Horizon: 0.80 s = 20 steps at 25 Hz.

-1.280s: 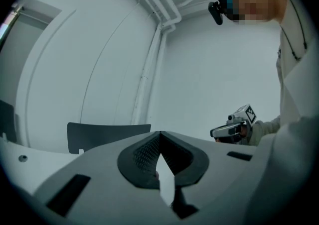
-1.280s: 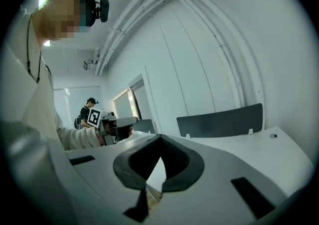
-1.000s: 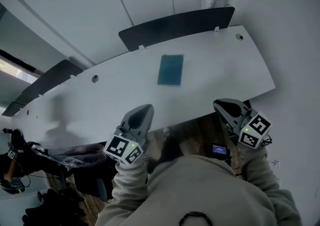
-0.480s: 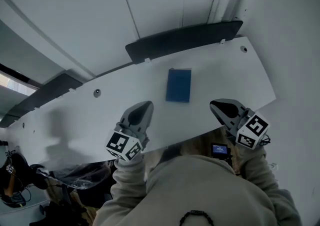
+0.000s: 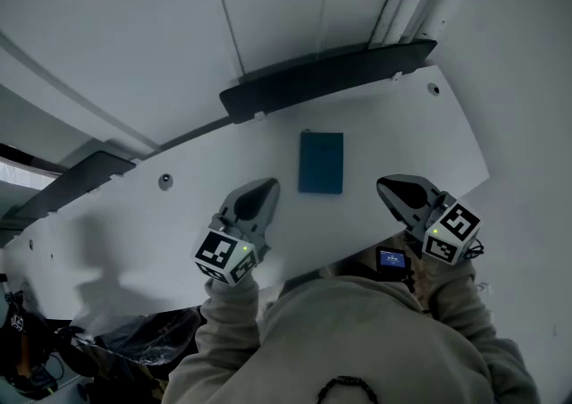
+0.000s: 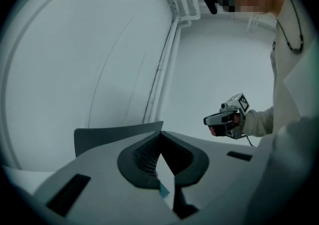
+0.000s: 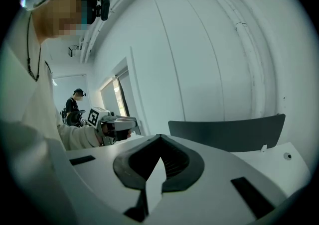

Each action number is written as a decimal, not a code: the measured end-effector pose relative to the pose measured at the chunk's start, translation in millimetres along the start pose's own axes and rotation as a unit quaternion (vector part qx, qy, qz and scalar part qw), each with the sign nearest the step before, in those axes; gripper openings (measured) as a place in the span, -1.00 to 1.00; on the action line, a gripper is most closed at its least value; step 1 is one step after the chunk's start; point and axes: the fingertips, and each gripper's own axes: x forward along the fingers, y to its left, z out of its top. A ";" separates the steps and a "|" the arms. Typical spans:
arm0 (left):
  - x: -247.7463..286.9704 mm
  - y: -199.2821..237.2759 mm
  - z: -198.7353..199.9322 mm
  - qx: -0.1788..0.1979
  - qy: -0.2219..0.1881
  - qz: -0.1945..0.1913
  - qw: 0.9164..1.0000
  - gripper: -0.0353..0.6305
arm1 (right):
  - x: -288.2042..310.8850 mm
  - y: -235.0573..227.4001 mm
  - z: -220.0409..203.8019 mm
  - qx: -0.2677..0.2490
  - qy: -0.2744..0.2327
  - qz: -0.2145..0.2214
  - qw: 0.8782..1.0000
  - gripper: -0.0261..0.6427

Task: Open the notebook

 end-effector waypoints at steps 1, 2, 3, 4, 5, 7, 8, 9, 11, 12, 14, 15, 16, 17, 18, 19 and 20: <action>3.6 1.9 -5.0 -0.005 0.002 0.003 1.000 -0.90 | 2.4 0.1 -3.1 -0.003 0.007 0.002 1.000 -0.86; 7.5 2.8 -10.7 -0.007 0.005 0.009 1.000 -0.90 | 3.8 -1.5 -7.3 -0.004 0.015 0.003 1.000 -0.86; 11.7 3.5 -16.5 -0.008 0.009 0.018 1.000 -0.90 | 4.6 -5.5 -11.6 -0.001 0.022 0.003 1.000 -0.86; 15.9 4.9 -21.1 -0.008 0.015 0.028 0.999 -0.90 | 5.3 -11.6 -14.7 0.007 0.025 0.002 1.000 -0.86; 20.0 7.4 -24.1 -0.008 0.019 0.039 0.999 -0.90 | 5.9 -18.9 -15.6 0.018 0.023 0.002 1.000 -0.86; 27.3 13.0 -25.1 -0.011 0.021 0.058 0.998 -0.90 | 6.5 -33.8 -10.7 0.029 0.014 0.002 0.999 -0.86; 29.4 14.7 -23.4 -0.011 0.019 0.066 0.998 -0.90 | 6.9 -40.0 -6.3 0.026 0.009 0.003 1.000 -0.86; 30.0 15.6 -20.7 -0.010 0.018 0.072 0.997 -0.90 | 7.8 -44.8 -1.7 0.020 0.005 0.006 1.000 -0.86; 29.1 15.2 -11.2 0.000 0.016 0.082 0.997 -0.90 | 11.6 -50.7 8.8 0.010 -0.006 0.021 1.000 -0.86; 29.5 13.5 -5.1 0.007 0.016 0.081 0.997 -0.90 | 14.3 -52.5 15.0 0.004 -0.012 0.032 0.999 -0.86; 32.2 8.5 4.5 0.015 0.015 0.072 0.997 -0.90 | 20.7 -56.3 25.6 -0.013 -0.019 0.048 0.999 -0.86; 33.4 6.9 7.9 0.014 0.015 0.069 0.997 -0.90 | 24.5 -58.5 29.3 -0.019 -0.020 0.053 0.998 -0.86; 34.5 6.2 10.9 0.013 0.013 0.069 0.997 -0.90 | 28.5 -60.7 32.6 -0.023 -0.022 0.057 0.998 -0.86; 35.8 5.3 13.1 0.012 0.011 0.069 0.998 -0.90 | 32.4 -62.6 35.4 -0.024 -0.024 0.061 0.998 -0.86; 37.6 3.6 14.5 0.013 0.008 0.067 0.998 -0.90 | 35.8 -64.2 37.3 -0.027 -0.026 0.064 0.997 -0.86; 39.4 1.2 14.9 0.016 0.008 0.065 0.998 -0.90 | 38.8 -65.3 38.1 -0.030 -0.027 0.067 0.997 -0.86; 41.2 -1.1 14.8 0.020 0.009 0.064 0.998 -0.90 | 41.2 -66.1 38.2 -0.034 -0.028 0.069 0.997 -0.86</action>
